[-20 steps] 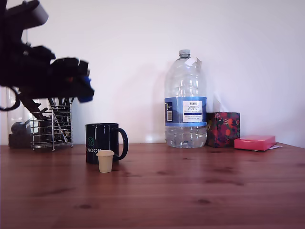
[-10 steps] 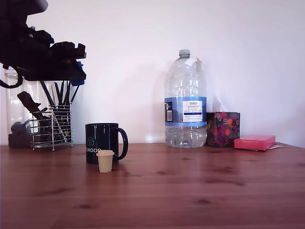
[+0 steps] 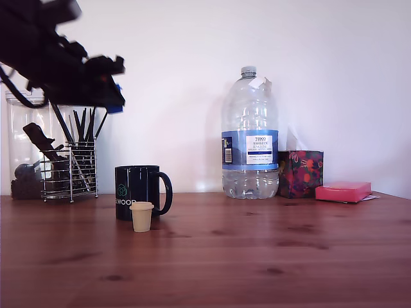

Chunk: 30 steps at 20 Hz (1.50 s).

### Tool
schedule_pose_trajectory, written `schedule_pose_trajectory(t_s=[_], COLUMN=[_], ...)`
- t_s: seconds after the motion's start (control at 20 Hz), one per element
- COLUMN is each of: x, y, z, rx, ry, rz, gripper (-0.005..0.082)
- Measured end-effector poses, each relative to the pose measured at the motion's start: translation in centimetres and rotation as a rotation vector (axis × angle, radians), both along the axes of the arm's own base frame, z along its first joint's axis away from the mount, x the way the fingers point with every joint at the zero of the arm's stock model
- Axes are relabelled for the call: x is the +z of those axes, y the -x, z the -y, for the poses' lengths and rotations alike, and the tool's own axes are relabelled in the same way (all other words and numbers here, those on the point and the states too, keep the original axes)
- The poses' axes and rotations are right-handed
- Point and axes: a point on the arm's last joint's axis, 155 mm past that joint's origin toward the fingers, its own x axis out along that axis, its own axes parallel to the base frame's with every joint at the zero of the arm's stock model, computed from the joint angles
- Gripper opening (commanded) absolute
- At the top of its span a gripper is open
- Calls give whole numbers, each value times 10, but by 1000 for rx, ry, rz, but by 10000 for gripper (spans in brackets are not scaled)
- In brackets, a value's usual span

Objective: Pick up the coffee capsules from the table one by one and drop them inside the nearest coffee cup

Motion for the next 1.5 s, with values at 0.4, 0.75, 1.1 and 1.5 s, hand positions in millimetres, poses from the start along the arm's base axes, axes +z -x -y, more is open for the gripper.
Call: schedule_pose_trajectory(t_s=[0.4, 0.75, 1.1, 1.5], x=[-22, -54, -57, -57], y=[-50, -60, -58, -58], z=[13, 11, 9, 9], rx=[-20, -13, -11, -24], ry=[-31, -72, -77, -97], rz=[-162, -322, -344, -333], gripper=[191, 191, 259, 670])
